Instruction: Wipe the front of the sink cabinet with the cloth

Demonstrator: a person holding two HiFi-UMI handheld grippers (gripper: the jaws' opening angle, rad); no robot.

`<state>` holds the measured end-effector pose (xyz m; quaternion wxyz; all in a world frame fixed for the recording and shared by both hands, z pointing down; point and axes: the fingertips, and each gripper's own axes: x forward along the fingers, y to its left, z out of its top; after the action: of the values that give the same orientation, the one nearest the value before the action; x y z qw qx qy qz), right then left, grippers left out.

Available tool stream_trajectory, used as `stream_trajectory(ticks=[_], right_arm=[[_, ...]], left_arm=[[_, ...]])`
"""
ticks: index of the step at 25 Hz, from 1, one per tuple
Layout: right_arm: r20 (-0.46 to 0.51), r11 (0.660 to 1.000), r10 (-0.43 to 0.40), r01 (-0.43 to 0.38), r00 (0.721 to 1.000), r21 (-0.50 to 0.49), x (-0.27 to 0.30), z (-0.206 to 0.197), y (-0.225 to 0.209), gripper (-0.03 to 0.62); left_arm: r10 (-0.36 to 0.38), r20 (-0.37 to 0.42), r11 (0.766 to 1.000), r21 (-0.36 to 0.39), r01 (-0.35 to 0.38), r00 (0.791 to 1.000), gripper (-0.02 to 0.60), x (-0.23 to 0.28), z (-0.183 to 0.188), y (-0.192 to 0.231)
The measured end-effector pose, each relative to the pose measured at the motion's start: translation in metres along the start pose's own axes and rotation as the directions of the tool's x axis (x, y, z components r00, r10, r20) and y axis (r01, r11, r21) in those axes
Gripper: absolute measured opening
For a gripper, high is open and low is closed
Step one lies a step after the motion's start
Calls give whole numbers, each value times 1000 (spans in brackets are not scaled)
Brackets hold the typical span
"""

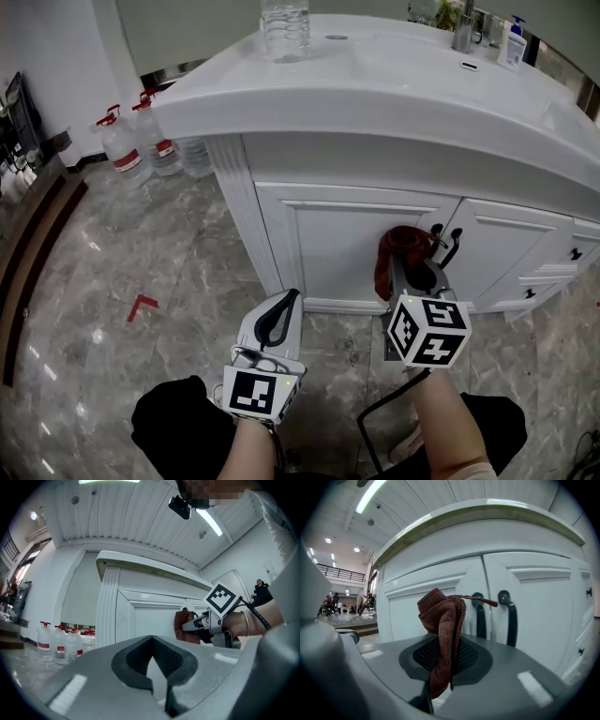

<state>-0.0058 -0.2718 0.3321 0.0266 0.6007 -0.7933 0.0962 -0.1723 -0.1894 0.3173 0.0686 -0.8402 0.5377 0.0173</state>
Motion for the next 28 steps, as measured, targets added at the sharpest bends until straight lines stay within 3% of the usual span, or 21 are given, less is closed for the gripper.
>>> stream_trajectory(ticks=[2,11,17,23,28], right_arm=[[0,1000,-20,20,1000,-5,-5,1,-8,83],[14,999,-41,41,999,-24,-10,-4,3,83],[-29,993,94,-96,995,-69,13,-31,80,83],[-116,965,229,-241,966,-103,44,-69,162,83],[-142,962,249,-262,958,-80,66,-84,186,83]], left_arm=[[0,-3,1000,8,0,1000,0,0,0,-3],[16,21,995,-94,-14,1000,0,-9,-10,10],[45,4,993,-106,-44,999,0,-20,-17,29],[112,15,986,-124,-110,994,0,-35,-16,62],[156,-1,980,-124,-155,988,0,-45,-26,81]])
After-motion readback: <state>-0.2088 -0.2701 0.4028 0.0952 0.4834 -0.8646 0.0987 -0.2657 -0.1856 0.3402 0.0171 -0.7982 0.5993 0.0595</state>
